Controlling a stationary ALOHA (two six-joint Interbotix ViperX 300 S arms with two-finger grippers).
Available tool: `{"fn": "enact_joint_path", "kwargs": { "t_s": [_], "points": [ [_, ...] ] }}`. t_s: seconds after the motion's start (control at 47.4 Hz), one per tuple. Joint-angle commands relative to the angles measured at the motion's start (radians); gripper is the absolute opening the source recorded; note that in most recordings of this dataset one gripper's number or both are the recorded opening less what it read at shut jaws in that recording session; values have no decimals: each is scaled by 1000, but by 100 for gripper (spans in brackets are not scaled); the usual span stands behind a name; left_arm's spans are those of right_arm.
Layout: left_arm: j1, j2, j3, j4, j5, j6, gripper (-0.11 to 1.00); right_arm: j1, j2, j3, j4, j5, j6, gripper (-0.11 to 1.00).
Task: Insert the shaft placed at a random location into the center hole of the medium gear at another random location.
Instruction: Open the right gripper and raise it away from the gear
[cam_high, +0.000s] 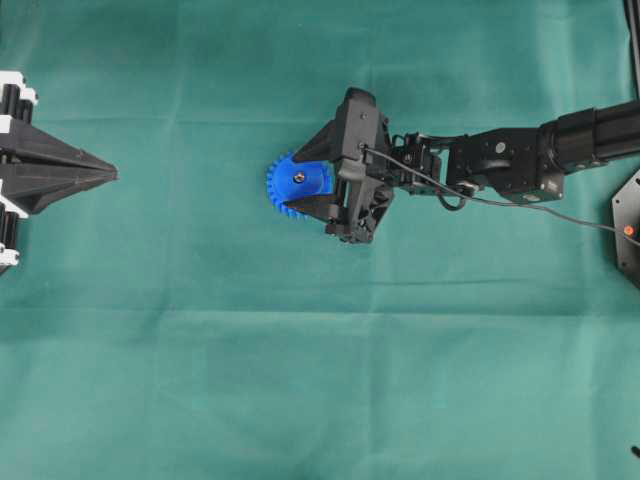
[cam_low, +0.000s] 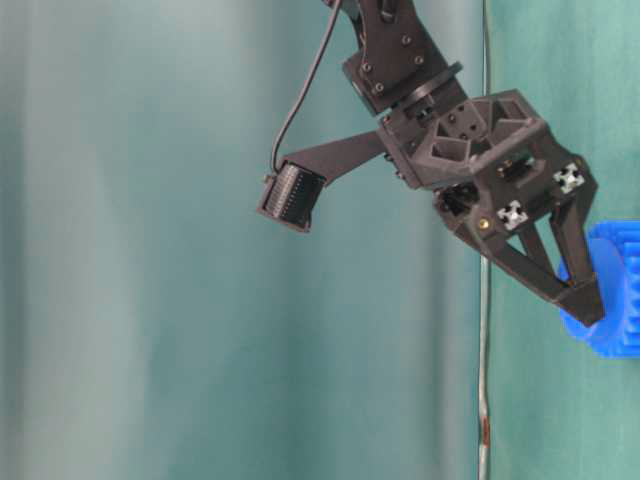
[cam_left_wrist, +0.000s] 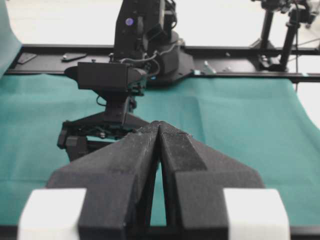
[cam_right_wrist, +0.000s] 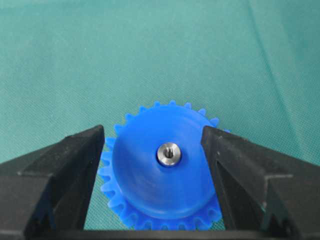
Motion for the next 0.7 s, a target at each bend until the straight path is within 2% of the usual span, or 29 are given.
{"fn": "enact_joint_path", "kwargs": {
  "t_s": [0.0, 0.422, 0.675],
  "points": [
    [-2, 9, -18, 3, -6, 2, 0, -2, -37, -12, 5, -3, 8, 84],
    [-2, 8, -20, 3, -6, 2, 0, -8, -204, 15, 2, 34, 0, 84],
    [-2, 9, -18, 3, -5, 0, 0, -8, -249, 38, 2, 40, 2, 84]
  ]
}}
